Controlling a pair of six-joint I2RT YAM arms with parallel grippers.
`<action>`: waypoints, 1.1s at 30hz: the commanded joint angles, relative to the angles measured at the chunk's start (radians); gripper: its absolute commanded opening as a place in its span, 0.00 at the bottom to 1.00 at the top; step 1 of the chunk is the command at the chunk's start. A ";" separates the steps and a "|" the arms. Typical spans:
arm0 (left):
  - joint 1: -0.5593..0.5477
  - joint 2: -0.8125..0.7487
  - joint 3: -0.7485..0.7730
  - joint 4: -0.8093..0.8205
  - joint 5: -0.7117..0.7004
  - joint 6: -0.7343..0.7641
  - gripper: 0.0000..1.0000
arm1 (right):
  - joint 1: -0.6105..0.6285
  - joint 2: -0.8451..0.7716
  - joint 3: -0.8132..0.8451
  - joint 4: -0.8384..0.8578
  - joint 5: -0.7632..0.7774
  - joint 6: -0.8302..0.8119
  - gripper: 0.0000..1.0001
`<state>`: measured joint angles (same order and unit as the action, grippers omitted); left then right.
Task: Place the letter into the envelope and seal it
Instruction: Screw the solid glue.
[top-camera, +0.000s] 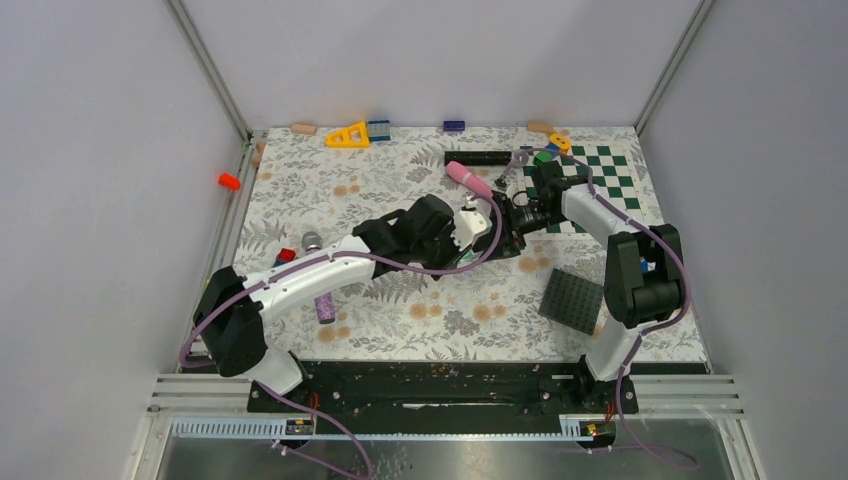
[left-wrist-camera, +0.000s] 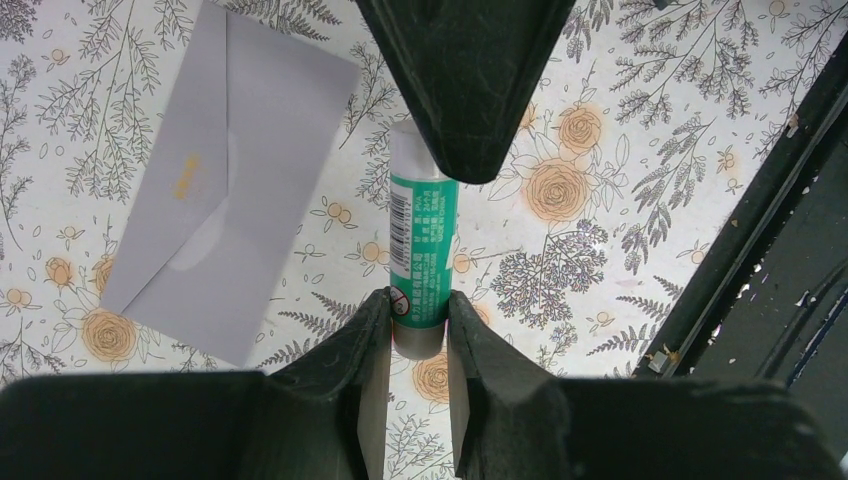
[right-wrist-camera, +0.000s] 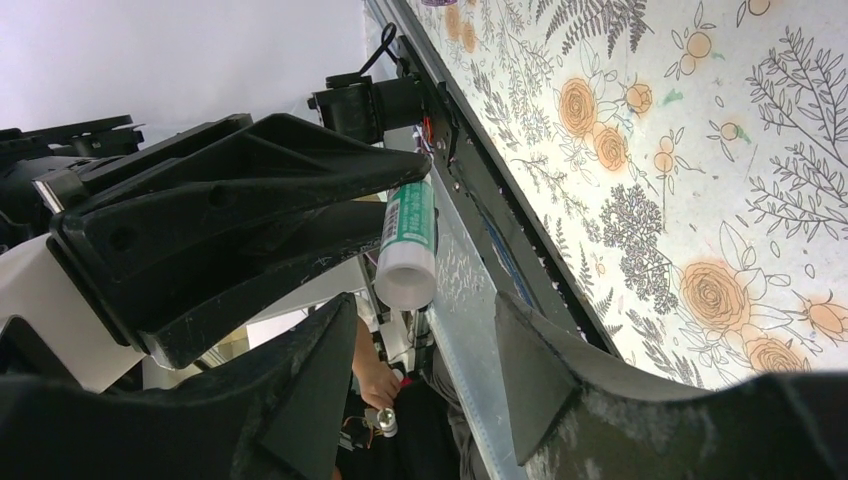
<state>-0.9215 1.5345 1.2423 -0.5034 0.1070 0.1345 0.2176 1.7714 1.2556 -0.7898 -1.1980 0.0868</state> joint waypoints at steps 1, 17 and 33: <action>-0.005 -0.005 0.000 0.044 -0.013 0.012 0.03 | -0.003 -0.001 0.001 0.038 -0.056 0.040 0.59; -0.030 0.014 0.008 0.029 -0.014 0.027 0.02 | 0.003 0.010 -0.015 0.055 -0.055 0.061 0.44; -0.030 0.008 0.002 0.033 -0.017 0.025 0.02 | 0.024 -0.024 -0.024 0.050 -0.024 0.044 0.33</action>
<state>-0.9482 1.5482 1.2423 -0.5053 0.1009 0.1497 0.2306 1.7748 1.2304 -0.7383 -1.2156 0.1364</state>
